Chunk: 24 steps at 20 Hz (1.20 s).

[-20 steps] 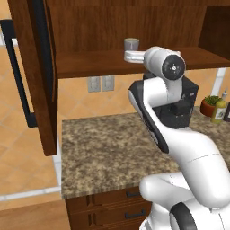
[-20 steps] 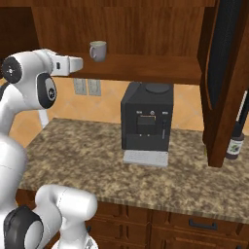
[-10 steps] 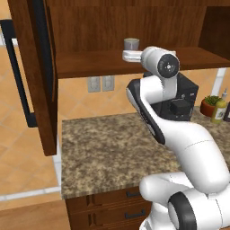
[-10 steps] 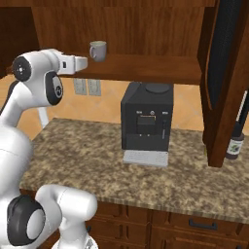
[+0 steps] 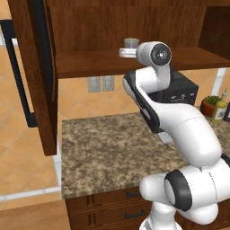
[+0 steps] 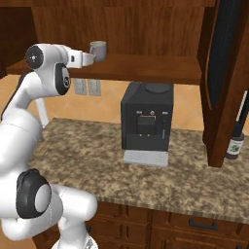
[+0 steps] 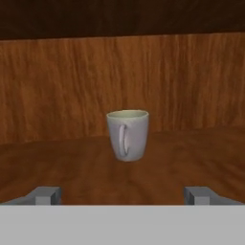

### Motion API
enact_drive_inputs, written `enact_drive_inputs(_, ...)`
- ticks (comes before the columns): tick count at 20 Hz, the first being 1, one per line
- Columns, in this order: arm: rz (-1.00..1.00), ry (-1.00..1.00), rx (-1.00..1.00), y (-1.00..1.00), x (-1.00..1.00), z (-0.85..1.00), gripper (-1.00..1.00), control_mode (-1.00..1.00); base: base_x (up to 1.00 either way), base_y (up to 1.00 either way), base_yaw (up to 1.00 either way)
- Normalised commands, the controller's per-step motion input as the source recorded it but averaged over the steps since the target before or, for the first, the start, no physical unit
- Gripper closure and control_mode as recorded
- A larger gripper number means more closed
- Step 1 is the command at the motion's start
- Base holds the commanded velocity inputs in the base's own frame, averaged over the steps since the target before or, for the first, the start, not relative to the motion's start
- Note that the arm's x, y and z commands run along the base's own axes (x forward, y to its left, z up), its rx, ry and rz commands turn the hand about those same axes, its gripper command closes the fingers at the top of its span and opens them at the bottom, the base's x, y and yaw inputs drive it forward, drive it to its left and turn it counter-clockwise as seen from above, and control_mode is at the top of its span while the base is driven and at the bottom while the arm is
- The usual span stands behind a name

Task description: Gather all objects into one cabinet and sort the glasses and bowls to opposite sides.

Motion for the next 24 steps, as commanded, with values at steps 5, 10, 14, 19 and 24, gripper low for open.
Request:
enact_drive_inputs(5, -0.02, 0.04, 0.0, 0.0, 0.22, 0.0, -1.0, -1.0, 0.0, 0.0, 0.0)
enact_drive_inputs(10, -0.14, 0.0, 0.0, 0.0, 0.49, 0.0, -1.0, -1.0, 0.0, 0.0, 0.0)
enact_drive_inputs(14, -0.13, -0.03, 0.0, 0.01, 0.48, -0.03, -1.0, -1.0, 0.0, 0.0, 0.0)
enact_drive_inputs(19, -0.02, 0.0, 0.0, 0.2, 0.05, 0.0, -1.0, -1.0, 0.0, 0.0, 0.0)
enact_drive_inputs(24, 0.0, 0.0, 0.0, -0.01, 0.38, 0.0, -1.0, -1.0, 0.0, 0.0, 0.0)
